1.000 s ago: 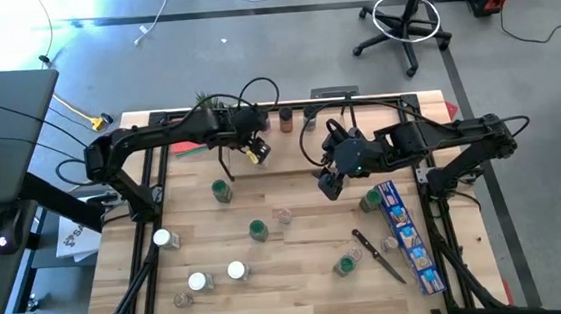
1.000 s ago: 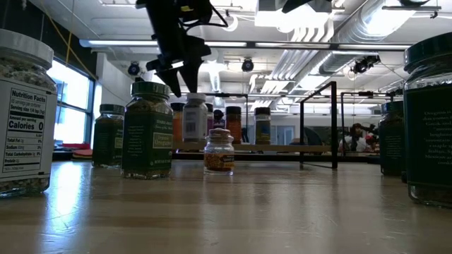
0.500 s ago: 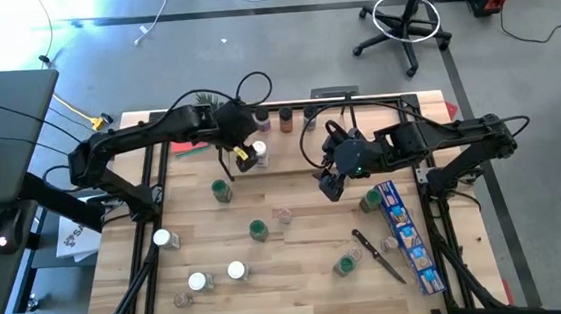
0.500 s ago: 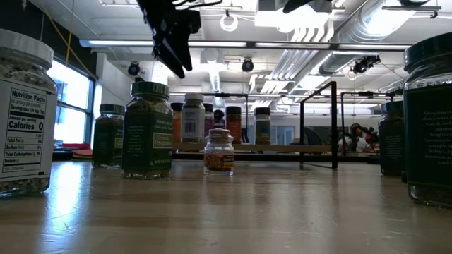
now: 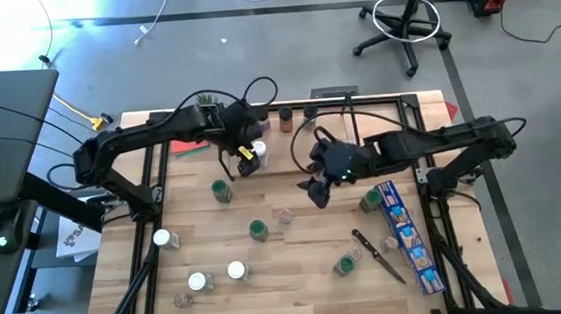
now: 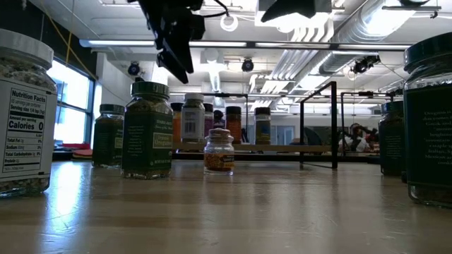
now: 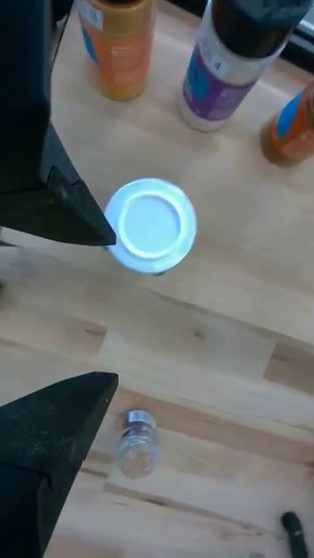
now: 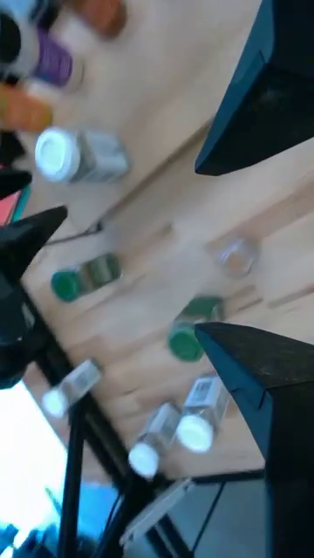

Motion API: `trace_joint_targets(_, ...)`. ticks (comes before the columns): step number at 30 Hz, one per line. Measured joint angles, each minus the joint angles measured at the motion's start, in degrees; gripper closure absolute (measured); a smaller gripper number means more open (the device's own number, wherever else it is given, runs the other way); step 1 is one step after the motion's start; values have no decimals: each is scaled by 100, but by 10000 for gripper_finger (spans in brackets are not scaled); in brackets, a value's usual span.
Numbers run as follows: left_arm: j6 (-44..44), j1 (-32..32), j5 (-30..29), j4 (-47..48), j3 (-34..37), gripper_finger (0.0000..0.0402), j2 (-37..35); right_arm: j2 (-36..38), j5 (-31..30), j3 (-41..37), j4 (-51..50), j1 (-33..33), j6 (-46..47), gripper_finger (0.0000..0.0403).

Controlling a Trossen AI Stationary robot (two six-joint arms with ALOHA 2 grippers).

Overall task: Shelf spices
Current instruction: Put the white seasoning bottle on the shelf aligned with the black seasoning bottle

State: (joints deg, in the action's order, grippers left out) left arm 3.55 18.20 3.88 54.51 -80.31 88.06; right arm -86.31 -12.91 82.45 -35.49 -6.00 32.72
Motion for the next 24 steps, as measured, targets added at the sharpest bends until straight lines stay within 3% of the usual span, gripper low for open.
trace_joint_targets(6,592,-106,11,557,0,177,-490,-501,124,-4,755,587,-313,119)
trace_joint_targets(13,1220,-361,19,677,-9,181,-1069,-1166,498,-4,820,1160,-661,119)
trace_joint_targets(18,1330,-464,-94,520,-9,181,-909,-1580,778,-7,794,1370,-2071,119)
trace_joint_targets(24,1697,-462,-775,113,-7,181,-406,-1883,890,-9,825,1480,-3907,119)
